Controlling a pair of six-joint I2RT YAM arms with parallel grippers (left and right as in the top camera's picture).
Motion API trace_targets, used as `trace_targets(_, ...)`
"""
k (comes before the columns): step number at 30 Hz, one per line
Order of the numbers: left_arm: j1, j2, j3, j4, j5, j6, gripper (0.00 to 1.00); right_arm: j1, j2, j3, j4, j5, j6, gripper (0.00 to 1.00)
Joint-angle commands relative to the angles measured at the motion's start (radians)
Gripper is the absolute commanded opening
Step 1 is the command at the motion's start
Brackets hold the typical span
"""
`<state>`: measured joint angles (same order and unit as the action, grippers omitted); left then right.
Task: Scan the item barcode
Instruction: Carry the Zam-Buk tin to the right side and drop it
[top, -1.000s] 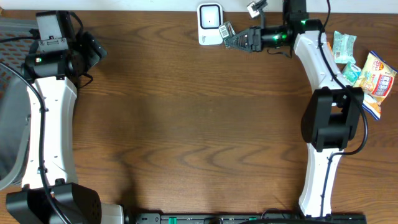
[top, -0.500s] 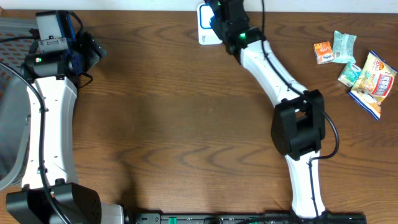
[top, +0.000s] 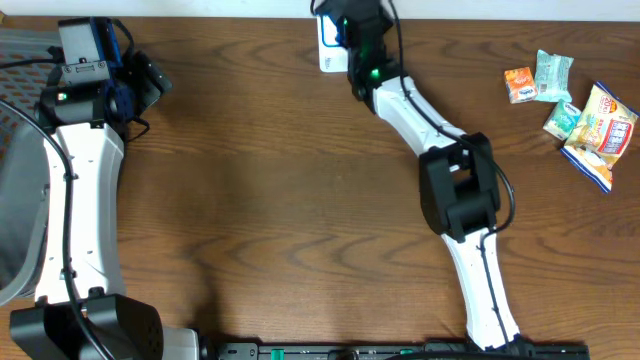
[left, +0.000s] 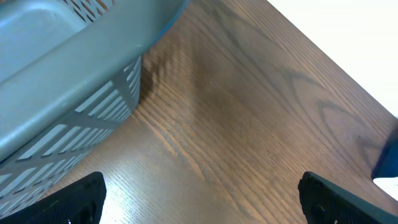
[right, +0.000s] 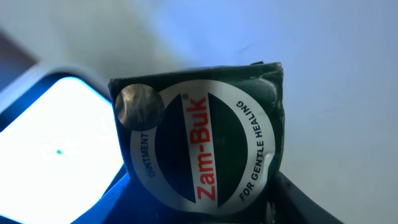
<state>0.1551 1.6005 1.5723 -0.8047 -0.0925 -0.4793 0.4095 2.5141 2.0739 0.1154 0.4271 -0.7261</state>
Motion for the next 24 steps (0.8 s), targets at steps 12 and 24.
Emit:
trace_targets(12, 0.000, 0.001, 0.016, -0.001, -0.013, -0.013, 0.98, -0.003, -0.037, 0.007, -0.039, 0.054, 0.046, 0.35)
trace_targets(24, 0.000, 0.001, 0.016, -0.001, -0.013, -0.013, 0.98, -0.248, -0.128, 0.007, -0.196, 0.384, 0.090, 0.38)
